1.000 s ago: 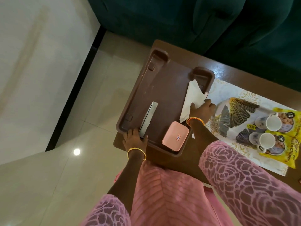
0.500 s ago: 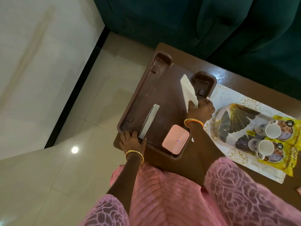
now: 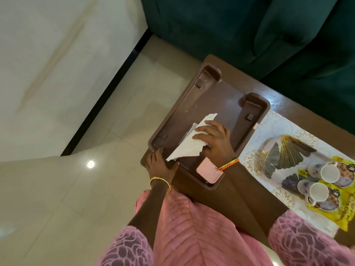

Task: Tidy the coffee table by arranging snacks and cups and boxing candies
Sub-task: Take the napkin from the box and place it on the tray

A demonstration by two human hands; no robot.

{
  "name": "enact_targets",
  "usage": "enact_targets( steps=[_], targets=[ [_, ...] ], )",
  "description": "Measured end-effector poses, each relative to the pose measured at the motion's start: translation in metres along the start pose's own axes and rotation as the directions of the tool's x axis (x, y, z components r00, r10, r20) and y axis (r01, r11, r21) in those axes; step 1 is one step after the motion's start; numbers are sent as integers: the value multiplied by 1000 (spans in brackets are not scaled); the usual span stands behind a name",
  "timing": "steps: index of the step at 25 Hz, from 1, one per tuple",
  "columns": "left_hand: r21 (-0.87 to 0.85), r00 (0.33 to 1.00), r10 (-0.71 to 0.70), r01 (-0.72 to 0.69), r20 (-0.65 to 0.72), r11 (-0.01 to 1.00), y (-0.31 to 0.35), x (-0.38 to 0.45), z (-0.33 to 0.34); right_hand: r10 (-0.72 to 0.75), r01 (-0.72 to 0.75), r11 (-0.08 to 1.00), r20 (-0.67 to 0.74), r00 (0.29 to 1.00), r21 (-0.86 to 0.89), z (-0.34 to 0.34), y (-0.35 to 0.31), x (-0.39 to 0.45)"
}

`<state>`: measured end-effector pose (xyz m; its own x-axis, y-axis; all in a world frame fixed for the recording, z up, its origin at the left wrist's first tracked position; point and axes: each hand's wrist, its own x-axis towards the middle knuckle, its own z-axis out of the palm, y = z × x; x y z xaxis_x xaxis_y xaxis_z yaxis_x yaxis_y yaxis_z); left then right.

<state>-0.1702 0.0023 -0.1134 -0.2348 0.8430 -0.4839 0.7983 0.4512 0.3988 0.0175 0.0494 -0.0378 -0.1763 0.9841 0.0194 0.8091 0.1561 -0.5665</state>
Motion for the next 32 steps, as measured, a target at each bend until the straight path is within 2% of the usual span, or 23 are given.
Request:
enact_targets(
  steps=[5, 10, 17, 21, 23, 27, 32],
  targets=[
    [-67, 1000, 19, -19, -2, 998, 2, -11, 2, -7, 12, 999, 129, 992, -36, 14, 4, 10],
    [-47, 1000, 30, -29, 6, 998, 10, -10, 10, 107, -66, 988, 316, 943, -139, 32, 11, 23],
    [18, 998, 29, -30, 50, 999, 23, 4, 17, 197, -202, 979, 236, 952, -7, 45, 16, 21],
    [84, 998, 46, -49, 38, 995, 25, 8, 15, 197, -183, 980, 359, 912, -75, 53, 21, 24],
    [33, 998, 63, -64, 26, 997, 27, 7, 12, 207, -219, 976, 367, 907, -9, 55, 21, 27],
    [-49, 999, -10, 12, 36, 999, 35, 3, 2, 278, -329, 941, 369, 887, 83, 53, 10, 24],
    [-78, 992, 123, -122, 9, 989, 49, -11, -13, 283, -325, 942, 314, 906, 88, 22, 8, 7]
  ],
)
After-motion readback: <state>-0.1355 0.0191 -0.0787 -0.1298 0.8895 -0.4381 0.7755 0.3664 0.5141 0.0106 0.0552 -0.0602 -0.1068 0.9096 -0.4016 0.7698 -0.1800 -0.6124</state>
